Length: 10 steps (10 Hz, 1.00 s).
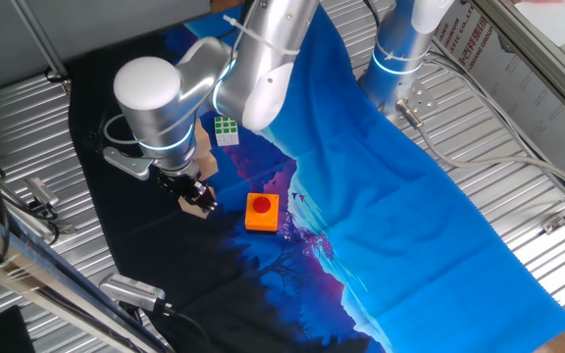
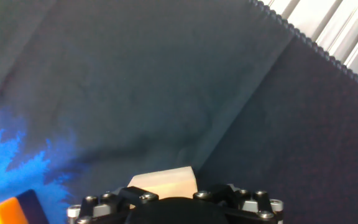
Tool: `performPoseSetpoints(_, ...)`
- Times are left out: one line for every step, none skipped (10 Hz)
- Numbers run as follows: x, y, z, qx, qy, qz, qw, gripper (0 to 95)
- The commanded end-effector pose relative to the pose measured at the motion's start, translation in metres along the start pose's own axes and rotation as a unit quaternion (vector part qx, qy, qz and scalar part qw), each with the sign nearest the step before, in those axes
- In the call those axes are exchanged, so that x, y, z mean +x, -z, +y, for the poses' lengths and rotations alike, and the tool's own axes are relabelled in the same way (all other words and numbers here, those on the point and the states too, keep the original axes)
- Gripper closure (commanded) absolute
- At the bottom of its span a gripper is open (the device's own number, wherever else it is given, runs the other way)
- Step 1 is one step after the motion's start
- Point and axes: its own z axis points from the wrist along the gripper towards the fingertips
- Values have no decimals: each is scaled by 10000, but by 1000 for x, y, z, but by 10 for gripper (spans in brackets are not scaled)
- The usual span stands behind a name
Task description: Stack the blocks in a vertical line of five
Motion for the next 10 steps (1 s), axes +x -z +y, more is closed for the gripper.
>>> performPoseSetpoints(0, 0, 0, -3, -14, 3, 10000, 950)
performPoseSetpoints(0, 0, 0, -6, -16, 1, 10000, 950)
performPoseSetpoints(0, 1, 0, -12, -28, -1, 10000, 950)
performPoseSetpoints(0, 1, 0, 8, -40, -4, 10000, 950)
performPoseSetpoints(0, 4, 1, 14, -95, -6, 10000, 950)
performPoseSetpoints(0, 11, 2, 15, -181, 8, 9998, 950)
performPoseSetpoints(-1, 28, 4, 11, -334, 24, 9994, 950)
performPoseSetpoints(0, 40, 7, 13, -445, 55, 9990, 950)
performPoseSetpoints(-1, 51, 9, 32, -526, 63, 9986, 950)
performPoseSetpoints(-1, 63, 13, 34, -603, 72, 9981, 950)
